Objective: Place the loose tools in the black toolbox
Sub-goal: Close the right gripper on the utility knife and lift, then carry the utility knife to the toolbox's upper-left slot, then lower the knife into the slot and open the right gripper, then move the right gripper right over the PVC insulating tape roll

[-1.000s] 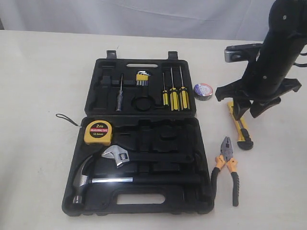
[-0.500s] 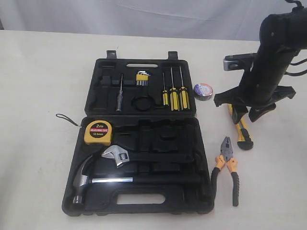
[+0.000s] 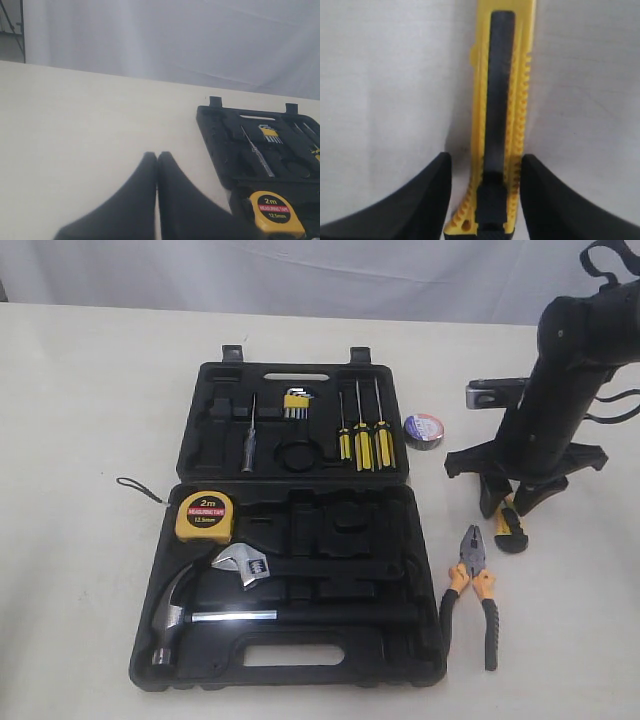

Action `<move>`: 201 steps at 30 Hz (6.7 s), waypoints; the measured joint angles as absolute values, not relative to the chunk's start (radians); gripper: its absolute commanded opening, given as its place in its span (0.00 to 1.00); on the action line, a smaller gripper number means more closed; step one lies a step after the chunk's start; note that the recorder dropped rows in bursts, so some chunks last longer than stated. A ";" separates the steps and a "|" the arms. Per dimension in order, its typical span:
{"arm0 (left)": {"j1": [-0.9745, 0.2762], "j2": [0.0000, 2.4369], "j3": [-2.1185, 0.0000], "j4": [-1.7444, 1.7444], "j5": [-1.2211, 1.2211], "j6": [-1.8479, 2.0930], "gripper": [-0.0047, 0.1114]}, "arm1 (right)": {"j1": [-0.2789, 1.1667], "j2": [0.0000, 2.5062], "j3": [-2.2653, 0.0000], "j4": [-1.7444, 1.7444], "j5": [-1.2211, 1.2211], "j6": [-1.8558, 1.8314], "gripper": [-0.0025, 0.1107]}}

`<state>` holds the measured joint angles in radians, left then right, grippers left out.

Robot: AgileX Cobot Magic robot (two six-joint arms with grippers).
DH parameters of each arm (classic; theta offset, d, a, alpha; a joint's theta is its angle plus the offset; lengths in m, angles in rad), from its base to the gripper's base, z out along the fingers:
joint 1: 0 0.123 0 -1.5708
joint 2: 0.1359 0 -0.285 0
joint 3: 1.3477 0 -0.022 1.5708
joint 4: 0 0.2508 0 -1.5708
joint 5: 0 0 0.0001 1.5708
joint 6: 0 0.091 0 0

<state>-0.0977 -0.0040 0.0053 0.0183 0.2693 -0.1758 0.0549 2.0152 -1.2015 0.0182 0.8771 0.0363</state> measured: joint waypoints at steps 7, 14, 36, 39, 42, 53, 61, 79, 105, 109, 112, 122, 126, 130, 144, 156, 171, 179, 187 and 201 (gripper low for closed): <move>-0.098 -0.004 0.005 0.018 0.269 -0.176 0.04 | 0.055 2.033 -1.202 0.021 0.884 0.028 0.13; -0.098 -0.004 0.005 0.018 0.269 -0.176 0.04 | 0.055 2.024 -1.202 0.021 0.882 0.029 0.02; -0.098 -0.004 0.005 0.018 0.269 -0.176 0.04 | 0.419 1.917 -1.834 0.102 0.962 0.269 0.02; -0.098 -0.004 0.005 0.018 0.269 -0.176 0.04 | 0.505 1.985 -1.894 0.037 0.913 0.349 0.02; -0.098 -0.004 0.005 0.018 0.269 -0.176 0.04 | 0.586 2.051 -1.923 -0.033 0.872 0.424 0.02; -0.098 -0.004 0.005 0.018 0.269 -0.176 0.04 | 0.695 2.296 -1.938 -0.285 0.745 0.759 0.02; -0.098 -0.004 0.005 0.018 0.269 -0.176 0.04 | 0.708 2.346 -1.938 -0.283 0.703 0.830 0.02; -0.098 -0.004 0.005 0.018 0.269 -0.176 0.04 | 0.723 2.366 -1.938 -0.278 0.689 0.875 0.02; -0.098 -0.004 0.005 0.018 0.269 -0.176 0.04 | 0.723 2.358 -1.938 -0.286 0.708 0.833 0.50; -0.098 -0.004 0.005 0.018 0.269 -0.176 0.04 | 0.723 2.334 -1.938 -0.286 0.708 0.824 0.08; -0.098 -0.004 0.005 0.018 0.269 -0.176 0.04 | 0.721 2.332 -1.938 -0.286 0.704 0.807 0.02; -0.098 -0.004 0.005 0.018 0.269 -0.176 0.04 | 0.694 2.366 -1.938 -0.334 0.628 0.786 0.02; -0.098 -0.004 0.005 0.018 0.269 -0.176 0.04 | 0.690 2.403 -1.938 -0.342 0.588 0.786 0.02; -0.098 -0.004 0.005 0.018 0.269 -0.176 0.04 | 0.690 2.429 -1.938 -0.357 0.575 0.786 0.02; -0.098 -0.004 0.005 0.018 0.269 -0.176 0.04 | 0.690 2.404 -1.958 -0.405 0.579 0.784 0.02; -0.098 -0.004 0.005 0.018 0.269 -0.176 0.04 | 0.692 2.192 -1.958 -0.133 0.838 0.329 0.02; -0.098 -0.004 0.005 0.018 0.269 -0.176 0.04 | 0.516 1.725 -1.953 -0.026 1.209 0.090 0.02; -0.098 -0.004 0.005 0.018 0.269 -0.176 0.04 | 0.219 1.644 -1.841 0.041 1.213 0.103 0.02; -0.098 -0.004 0.005 0.018 0.269 -0.176 0.04 | 0.113 1.875 -1.794 0.091 1.203 0.000 0.02; -0.098 -0.004 0.005 0.018 0.269 -0.176 0.04 | 0.121 2.189 -1.805 0.124 1.166 -0.040 0.56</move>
